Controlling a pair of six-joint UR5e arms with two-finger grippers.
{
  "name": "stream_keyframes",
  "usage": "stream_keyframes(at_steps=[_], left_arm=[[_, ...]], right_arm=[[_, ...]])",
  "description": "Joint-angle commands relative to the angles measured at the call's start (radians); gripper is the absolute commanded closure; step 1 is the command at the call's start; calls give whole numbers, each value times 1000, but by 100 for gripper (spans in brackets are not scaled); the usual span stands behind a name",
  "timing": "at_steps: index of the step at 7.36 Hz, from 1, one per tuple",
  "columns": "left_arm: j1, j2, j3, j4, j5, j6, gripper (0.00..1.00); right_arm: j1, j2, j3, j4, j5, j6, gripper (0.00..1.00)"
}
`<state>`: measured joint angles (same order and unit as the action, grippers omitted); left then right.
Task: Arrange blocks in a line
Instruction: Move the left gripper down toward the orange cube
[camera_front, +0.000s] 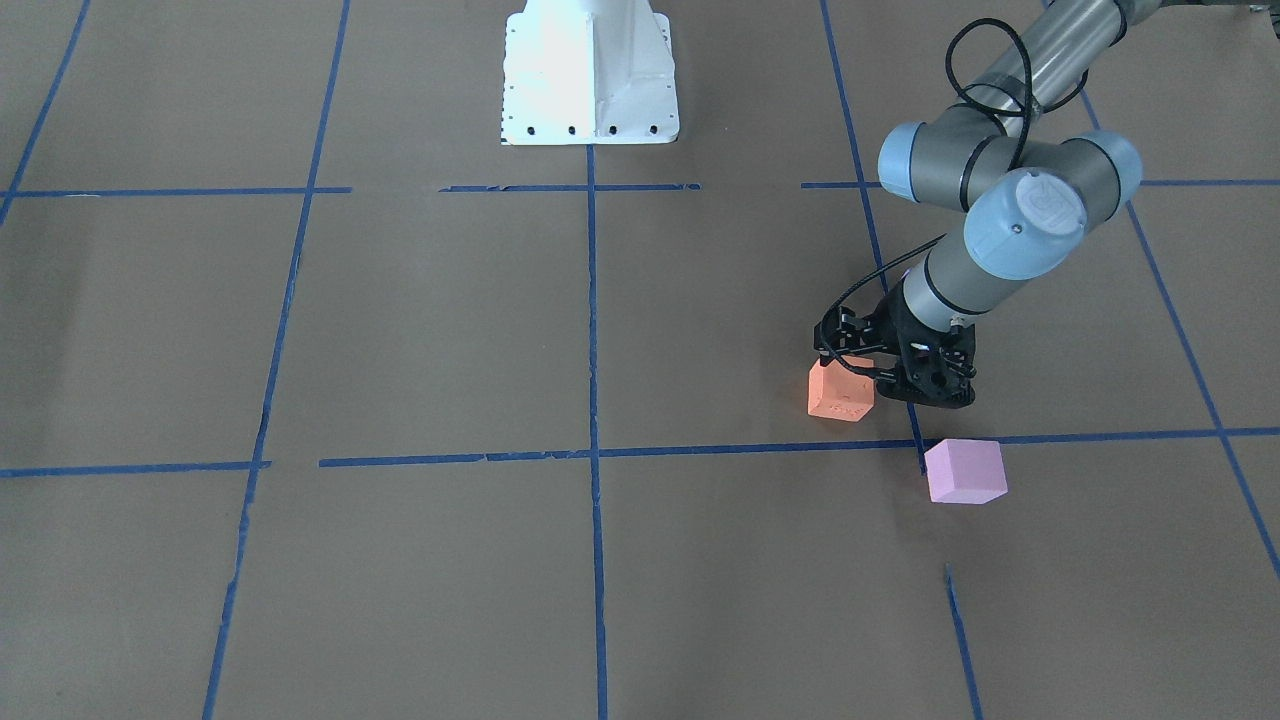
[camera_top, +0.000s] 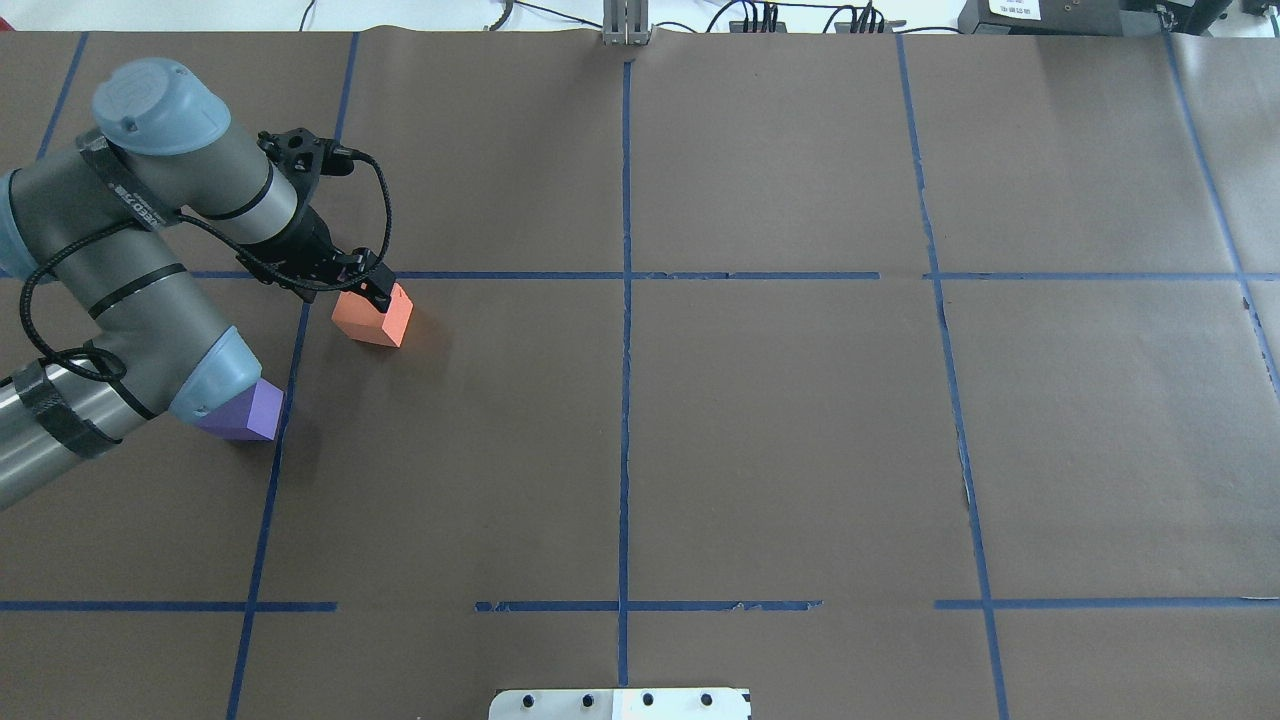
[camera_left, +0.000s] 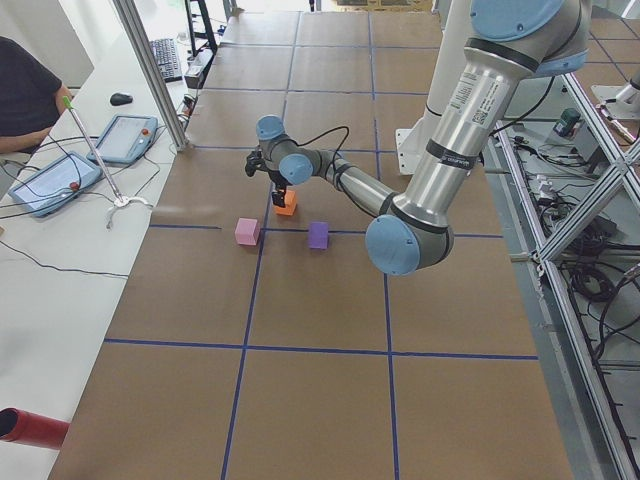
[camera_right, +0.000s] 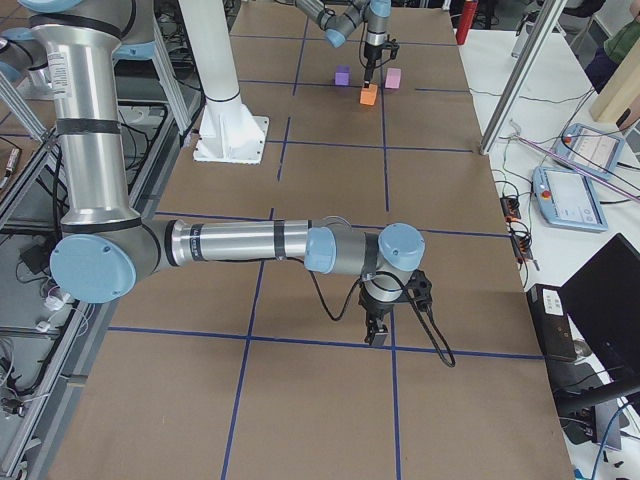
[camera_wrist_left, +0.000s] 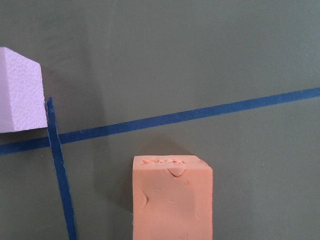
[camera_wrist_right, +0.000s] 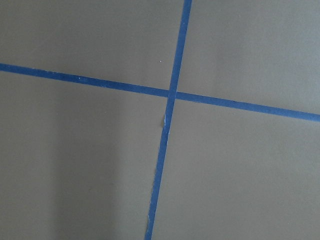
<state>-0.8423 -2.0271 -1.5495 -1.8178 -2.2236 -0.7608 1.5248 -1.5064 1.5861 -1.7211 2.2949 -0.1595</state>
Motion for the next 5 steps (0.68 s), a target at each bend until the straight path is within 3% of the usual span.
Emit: stream_keyframes(at_steps=[1, 5], left_arm=[[15, -2, 14, -21, -1, -2, 0], [25, -25, 58, -28, 1, -32, 0]], right_arm=[[0, 0, 0, 0, 0, 0, 0], [0, 0, 0, 0, 0, 0, 0]])
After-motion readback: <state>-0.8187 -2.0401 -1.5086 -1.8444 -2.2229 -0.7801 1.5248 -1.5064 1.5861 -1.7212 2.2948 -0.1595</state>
